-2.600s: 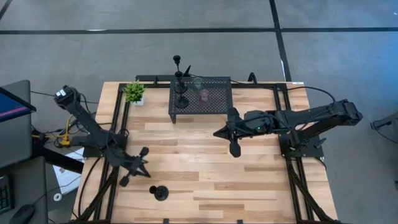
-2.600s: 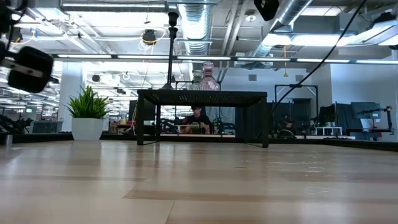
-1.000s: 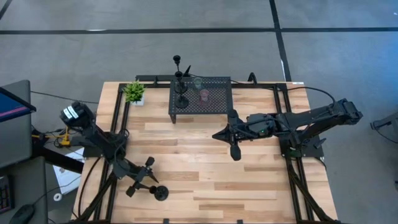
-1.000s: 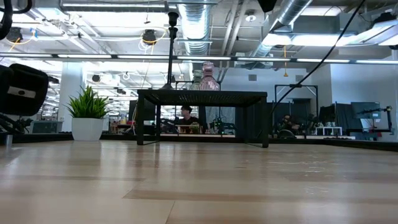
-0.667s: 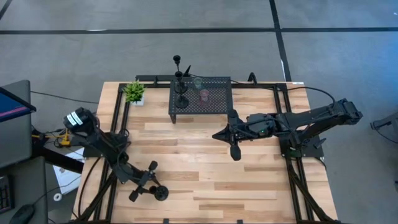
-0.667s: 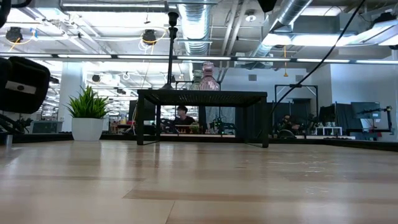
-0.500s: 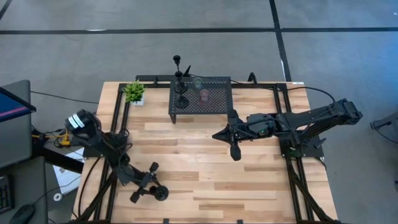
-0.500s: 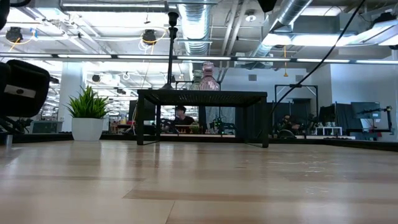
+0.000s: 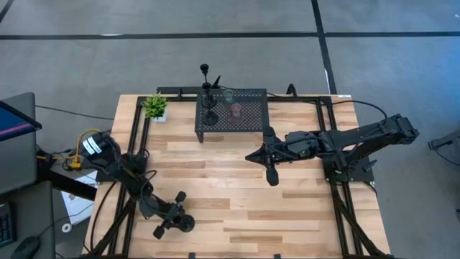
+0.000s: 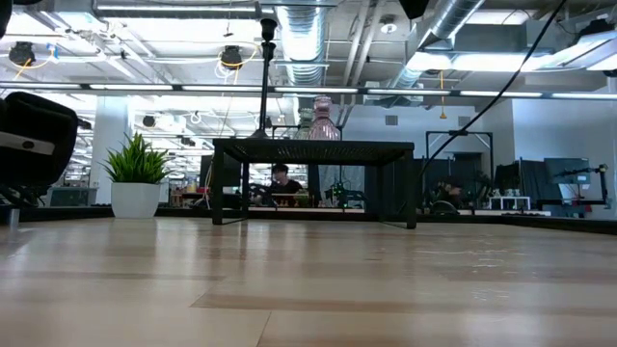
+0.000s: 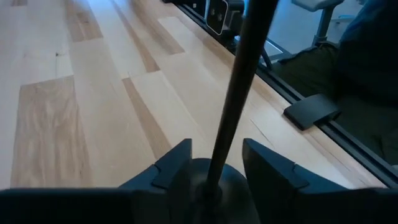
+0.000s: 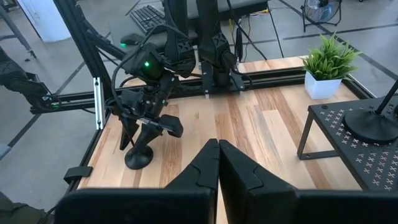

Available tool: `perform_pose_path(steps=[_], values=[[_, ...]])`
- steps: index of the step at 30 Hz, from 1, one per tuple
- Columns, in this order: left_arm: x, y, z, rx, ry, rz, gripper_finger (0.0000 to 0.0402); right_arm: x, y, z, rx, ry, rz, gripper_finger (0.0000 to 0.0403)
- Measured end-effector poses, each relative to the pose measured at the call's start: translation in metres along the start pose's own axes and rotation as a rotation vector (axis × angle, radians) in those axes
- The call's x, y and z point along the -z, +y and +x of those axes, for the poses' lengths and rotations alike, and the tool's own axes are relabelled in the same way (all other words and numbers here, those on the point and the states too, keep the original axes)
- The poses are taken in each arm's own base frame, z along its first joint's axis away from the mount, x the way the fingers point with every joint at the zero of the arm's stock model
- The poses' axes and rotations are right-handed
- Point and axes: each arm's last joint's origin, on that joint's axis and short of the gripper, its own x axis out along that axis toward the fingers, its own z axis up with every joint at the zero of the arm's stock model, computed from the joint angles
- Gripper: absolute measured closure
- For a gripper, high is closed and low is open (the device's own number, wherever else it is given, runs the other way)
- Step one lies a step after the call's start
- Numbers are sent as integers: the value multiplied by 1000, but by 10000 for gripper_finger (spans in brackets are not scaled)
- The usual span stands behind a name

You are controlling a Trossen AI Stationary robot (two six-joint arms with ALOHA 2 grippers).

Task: Pick & Place candle stick holders
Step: Put the black candle holder on the shelf

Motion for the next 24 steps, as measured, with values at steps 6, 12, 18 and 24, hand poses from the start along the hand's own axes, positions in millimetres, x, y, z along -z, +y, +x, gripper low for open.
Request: perform_pose_path(steps=[6,12,18,24], values=[[0,0,0,-4,-1,-70,311,0,0,0,-1,0,0,403],[0,0,0,-7,-1,-97,354,1,0,0,-1,5,-1,403],[-1,1,0,-49,-17,-101,388,1,0,0,0,12,-3,403],[-11,5,-4,-106,-66,-143,386,4,2,-1,-8,32,-50,403]])
